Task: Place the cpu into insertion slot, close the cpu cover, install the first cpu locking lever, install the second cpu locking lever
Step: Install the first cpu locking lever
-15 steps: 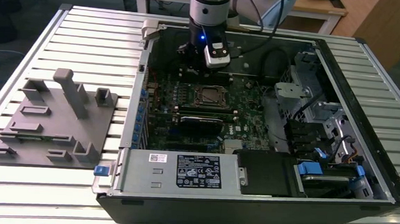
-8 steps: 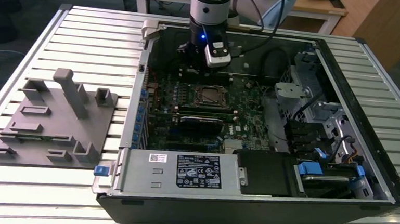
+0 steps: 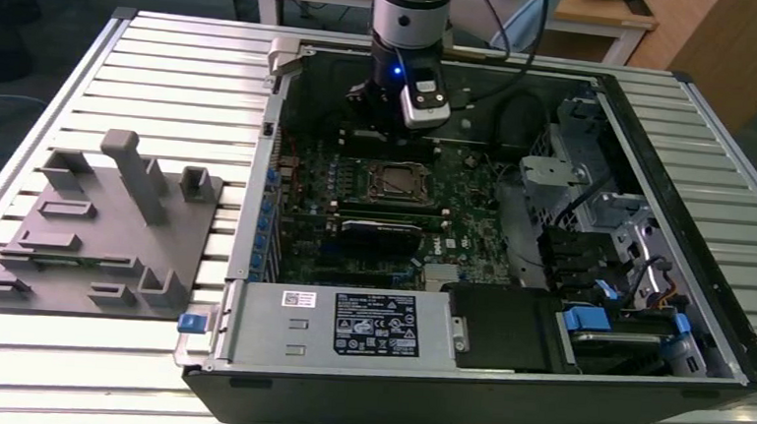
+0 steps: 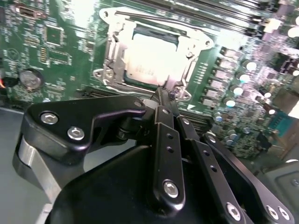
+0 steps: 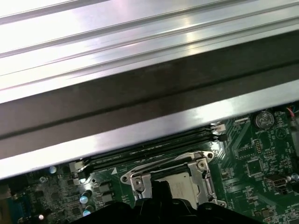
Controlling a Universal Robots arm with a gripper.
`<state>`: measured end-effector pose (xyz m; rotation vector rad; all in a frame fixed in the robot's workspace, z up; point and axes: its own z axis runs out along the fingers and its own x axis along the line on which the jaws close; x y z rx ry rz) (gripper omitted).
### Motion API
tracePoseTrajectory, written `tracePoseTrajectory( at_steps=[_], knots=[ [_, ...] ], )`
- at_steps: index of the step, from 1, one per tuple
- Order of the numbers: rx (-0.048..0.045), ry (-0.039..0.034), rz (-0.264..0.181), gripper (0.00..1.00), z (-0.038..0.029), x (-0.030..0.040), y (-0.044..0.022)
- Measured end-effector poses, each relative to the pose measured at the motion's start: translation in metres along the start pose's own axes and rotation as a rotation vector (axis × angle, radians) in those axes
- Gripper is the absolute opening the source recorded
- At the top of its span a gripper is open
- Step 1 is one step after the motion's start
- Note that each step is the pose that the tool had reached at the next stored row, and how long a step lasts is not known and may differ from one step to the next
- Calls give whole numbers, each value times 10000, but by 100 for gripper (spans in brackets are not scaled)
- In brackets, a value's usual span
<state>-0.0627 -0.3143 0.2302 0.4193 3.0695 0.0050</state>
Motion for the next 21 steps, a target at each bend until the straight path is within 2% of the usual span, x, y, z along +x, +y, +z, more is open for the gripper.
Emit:
tracePoseTrajectory(
  at_steps=[4,15,21],
  knots=[
    [-1,0,-22,10,4,-65,17],
    [-24,4,-565,10,13,-82,-9],
    [6,-3,-739,10,19,-98,-68]
  ],
)
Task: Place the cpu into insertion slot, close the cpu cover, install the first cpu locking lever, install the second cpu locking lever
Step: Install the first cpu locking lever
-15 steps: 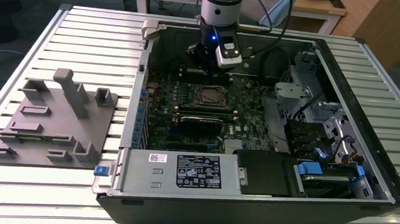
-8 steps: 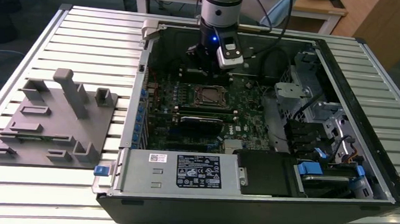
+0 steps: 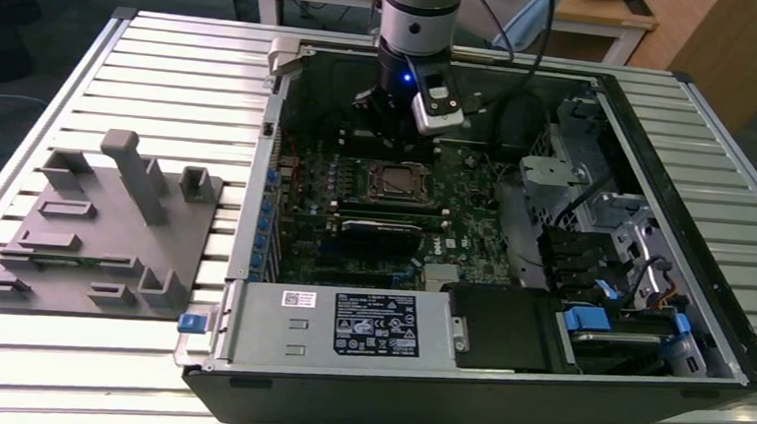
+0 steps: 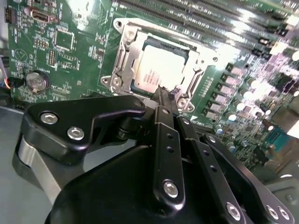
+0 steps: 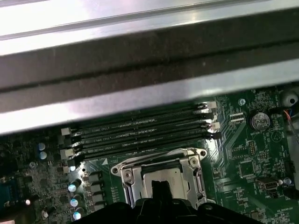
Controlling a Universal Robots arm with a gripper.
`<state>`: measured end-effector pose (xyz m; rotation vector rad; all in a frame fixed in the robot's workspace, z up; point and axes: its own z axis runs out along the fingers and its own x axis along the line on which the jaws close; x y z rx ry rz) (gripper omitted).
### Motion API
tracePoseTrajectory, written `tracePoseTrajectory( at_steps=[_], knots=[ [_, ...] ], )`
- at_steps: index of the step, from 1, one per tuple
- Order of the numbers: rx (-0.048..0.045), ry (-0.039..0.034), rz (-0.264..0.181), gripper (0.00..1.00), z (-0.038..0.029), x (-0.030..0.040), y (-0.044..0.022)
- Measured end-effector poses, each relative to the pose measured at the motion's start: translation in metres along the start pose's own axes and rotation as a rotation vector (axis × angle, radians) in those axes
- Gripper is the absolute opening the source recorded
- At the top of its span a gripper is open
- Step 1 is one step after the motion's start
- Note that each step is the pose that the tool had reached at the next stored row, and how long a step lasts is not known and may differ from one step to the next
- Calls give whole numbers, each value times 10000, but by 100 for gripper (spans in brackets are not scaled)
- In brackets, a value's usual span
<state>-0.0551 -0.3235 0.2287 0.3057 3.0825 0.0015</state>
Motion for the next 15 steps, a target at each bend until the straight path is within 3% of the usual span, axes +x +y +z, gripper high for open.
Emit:
tracePoseTrajectory(
  at_steps=[6,15],
  knots=[
    [58,-12,-68,10,4,-14,-73],
    [54,-13,-77,10,-7,-16,-74]
  ],
)
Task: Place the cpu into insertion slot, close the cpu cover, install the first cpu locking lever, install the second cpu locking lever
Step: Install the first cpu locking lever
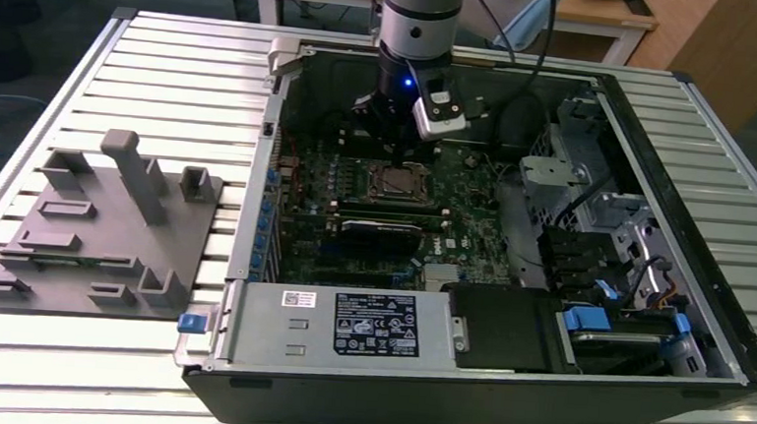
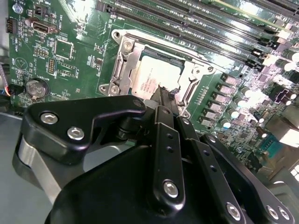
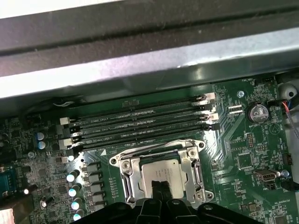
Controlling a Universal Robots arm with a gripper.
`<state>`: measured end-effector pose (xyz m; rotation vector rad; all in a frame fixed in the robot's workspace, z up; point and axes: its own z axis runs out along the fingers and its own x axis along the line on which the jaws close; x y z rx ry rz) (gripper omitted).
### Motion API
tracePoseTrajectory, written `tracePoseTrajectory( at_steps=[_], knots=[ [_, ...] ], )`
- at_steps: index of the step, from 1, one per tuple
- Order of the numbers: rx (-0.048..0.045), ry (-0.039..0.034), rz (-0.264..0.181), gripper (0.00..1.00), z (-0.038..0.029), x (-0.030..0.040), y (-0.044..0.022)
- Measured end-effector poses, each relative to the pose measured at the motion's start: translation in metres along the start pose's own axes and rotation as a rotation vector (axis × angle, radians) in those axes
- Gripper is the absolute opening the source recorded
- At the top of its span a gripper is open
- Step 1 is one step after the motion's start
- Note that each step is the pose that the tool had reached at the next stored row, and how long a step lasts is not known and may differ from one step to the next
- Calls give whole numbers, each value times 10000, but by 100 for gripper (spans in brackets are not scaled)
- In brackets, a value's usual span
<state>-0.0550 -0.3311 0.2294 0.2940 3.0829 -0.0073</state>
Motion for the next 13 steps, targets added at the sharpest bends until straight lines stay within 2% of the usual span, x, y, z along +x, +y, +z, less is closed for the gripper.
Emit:
tracePoseTrajectory(
  at_steps=[13],
  knots=[
    [4,2,0,10,-15,-2,-8]
  ],
)
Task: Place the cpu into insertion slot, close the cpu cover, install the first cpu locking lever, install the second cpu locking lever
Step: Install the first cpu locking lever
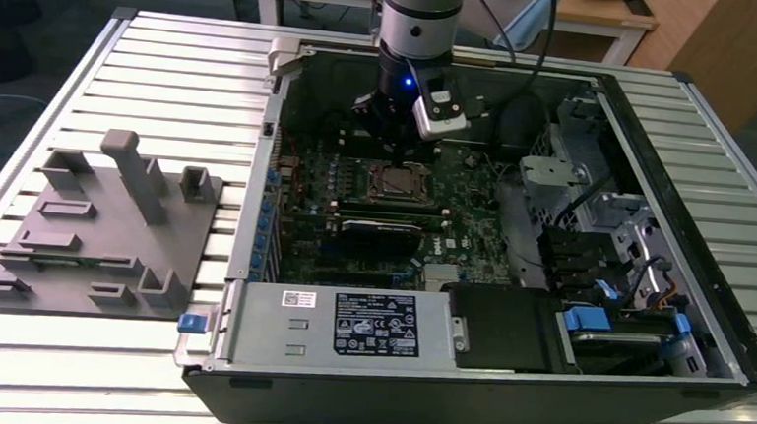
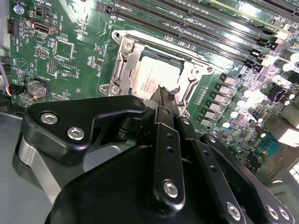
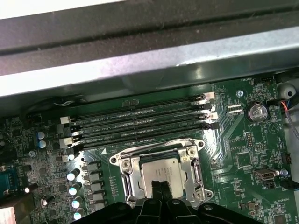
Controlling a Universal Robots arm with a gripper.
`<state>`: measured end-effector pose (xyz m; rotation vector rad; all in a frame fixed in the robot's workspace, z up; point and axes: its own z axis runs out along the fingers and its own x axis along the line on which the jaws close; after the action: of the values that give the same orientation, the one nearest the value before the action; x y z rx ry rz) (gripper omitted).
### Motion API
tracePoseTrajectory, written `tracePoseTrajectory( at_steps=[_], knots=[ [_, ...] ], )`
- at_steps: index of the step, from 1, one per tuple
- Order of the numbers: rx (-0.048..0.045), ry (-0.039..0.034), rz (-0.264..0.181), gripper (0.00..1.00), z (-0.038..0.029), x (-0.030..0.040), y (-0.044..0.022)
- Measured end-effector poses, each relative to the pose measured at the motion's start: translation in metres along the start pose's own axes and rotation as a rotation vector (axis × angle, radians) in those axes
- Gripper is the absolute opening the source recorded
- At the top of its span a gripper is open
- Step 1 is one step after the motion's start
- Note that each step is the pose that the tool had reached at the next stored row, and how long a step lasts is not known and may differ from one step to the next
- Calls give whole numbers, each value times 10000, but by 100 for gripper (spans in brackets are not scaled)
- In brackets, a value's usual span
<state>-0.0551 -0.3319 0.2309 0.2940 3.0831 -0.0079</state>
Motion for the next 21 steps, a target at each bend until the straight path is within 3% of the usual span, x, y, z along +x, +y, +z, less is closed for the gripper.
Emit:
tracePoseTrajectory(
  at_steps=[5,7,21],
  knots=[
    [-1,-1,0,10,-5,-1,-5],
    [-1,0,0,10,-54,-4,-5],
    [2,2,-2,10,-66,-26,-1]
  ],
)
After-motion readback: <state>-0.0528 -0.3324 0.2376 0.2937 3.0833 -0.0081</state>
